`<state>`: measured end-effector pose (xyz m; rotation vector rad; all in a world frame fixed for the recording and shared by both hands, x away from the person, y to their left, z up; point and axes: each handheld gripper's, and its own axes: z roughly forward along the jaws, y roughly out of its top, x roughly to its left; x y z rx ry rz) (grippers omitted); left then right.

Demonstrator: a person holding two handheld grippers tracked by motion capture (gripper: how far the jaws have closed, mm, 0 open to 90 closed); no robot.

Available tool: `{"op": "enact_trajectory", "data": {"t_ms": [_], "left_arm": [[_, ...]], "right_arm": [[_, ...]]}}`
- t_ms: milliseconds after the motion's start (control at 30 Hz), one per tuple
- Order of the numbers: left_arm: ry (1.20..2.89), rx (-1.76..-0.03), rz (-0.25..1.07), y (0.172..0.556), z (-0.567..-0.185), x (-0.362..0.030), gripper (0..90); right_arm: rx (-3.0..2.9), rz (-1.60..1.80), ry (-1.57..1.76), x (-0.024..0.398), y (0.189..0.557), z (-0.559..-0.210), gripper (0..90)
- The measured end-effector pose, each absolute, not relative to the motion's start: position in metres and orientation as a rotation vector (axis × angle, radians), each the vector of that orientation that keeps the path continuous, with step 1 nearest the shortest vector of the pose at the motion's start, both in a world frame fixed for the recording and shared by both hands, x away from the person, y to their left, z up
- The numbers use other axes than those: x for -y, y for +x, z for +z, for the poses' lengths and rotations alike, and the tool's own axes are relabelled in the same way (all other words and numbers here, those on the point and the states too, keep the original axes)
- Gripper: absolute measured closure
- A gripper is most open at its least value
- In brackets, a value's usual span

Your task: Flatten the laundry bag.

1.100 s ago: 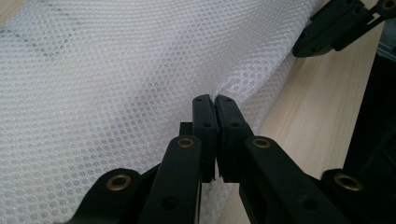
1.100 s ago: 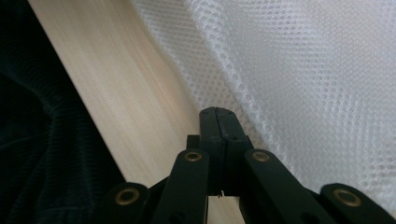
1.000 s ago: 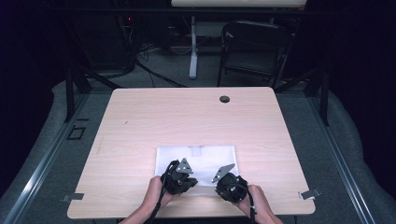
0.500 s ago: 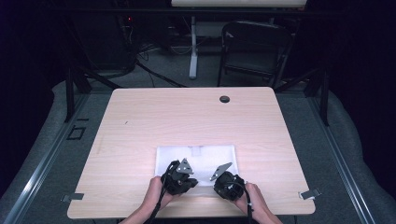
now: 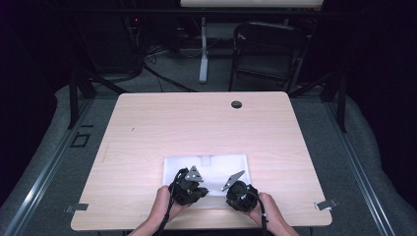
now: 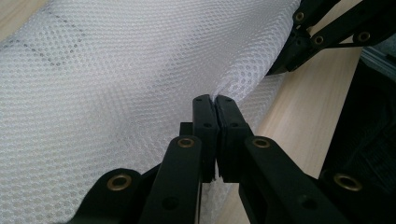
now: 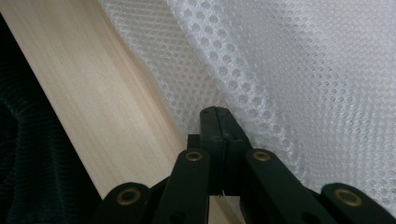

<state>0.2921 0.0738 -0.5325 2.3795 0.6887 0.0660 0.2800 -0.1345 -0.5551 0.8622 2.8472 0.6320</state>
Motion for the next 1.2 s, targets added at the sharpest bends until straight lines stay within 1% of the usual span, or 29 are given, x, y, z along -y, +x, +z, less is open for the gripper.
{"op": "enact_trajectory", "data": {"t_ms": [467, 700, 967, 1200], "left_arm": [[2.320, -0.758, 0.087, 0.301, -0.522, -0.082, 88.3], [2.293, -0.802, 0.110, 0.307, -0.517, -0.089, 88.3], [2.255, -0.836, 0.142, 0.313, -0.505, -0.095, 88.3], [2.240, -0.845, 0.173, 0.327, -0.492, -0.095, 88.3]], "right_arm": [[-2.856, 0.572, 0.793, 0.130, 0.275, -0.553, 90.0], [-2.852, 0.602, 0.785, 0.131, 0.274, -0.555, 90.0], [-2.852, 0.600, 0.770, 0.132, 0.273, -0.555, 90.0], [-2.854, 0.573, 0.769, 0.130, 0.273, -0.554, 90.0]]}}
